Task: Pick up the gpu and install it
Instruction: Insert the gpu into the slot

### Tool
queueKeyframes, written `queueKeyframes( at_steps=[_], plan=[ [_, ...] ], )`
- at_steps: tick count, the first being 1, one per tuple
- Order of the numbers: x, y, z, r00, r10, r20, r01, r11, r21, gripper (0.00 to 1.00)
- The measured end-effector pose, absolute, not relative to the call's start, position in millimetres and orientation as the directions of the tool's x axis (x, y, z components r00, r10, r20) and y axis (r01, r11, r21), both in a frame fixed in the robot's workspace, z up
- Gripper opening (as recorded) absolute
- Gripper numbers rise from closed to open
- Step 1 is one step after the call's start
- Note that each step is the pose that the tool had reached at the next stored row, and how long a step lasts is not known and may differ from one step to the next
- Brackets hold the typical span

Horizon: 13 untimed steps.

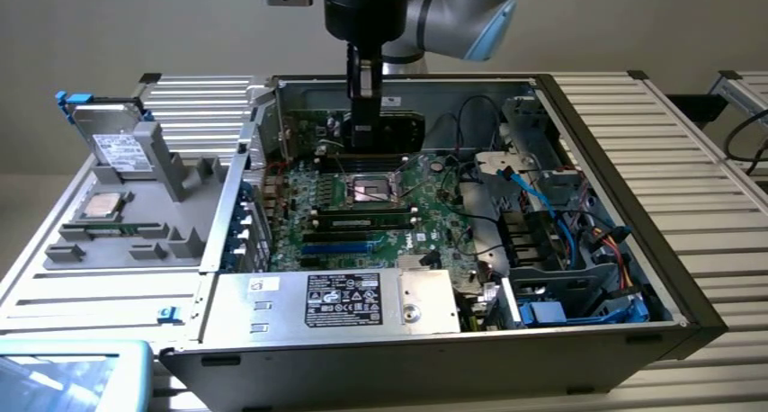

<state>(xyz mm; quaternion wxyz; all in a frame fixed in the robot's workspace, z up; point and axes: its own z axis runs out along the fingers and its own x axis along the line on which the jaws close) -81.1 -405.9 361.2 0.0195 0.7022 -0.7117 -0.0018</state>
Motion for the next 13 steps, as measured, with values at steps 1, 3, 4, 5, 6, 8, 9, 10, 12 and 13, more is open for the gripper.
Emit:
queueKeyframes(
  at_steps=[1,3,4,5,6,8,9,10,12,13],
  plan=[
    [-81.2,-405.9,361.2,-0.013,-1.000,0.025,-0.999,0.014,0.030,0.28],
    [-81.1,-406.0,361.1,-0.013,-1.000,0.025,-0.999,0.014,0.030,0.28],
    [-81.1,-406.0,361.1,-0.013,-1.000,0.025,-0.999,0.014,0.030,0.28],
    [-81.1,-406.0,361.0,-0.013,-1.000,0.025,-0.999,0.014,0.030,0.28],
    [-81.1,-406.1,360.9,-0.013,-1.000,0.024,-0.999,0.014,0.030,0.28],
    [-81.1,-406.2,360.9,-0.013,-1.000,0.024,-0.999,0.014,0.030,0.28],
    [-81.1,-406.2,360.8,-0.013,-1.000,0.024,-0.999,0.014,0.030,0.28],
    [-80.8,-406.2,360.7,-0.013,-1.000,0.024,-0.999,0.014,0.030,0.28],
    [-80.8,-406.2,360.1,-0.013,-1.000,0.024,-0.999,0.014,0.030,0.28],
    [-80.8,-406.2,359.9,-0.013,-1.000,0.024,-0.999,0.014,0.030,0.28]
  ],
)
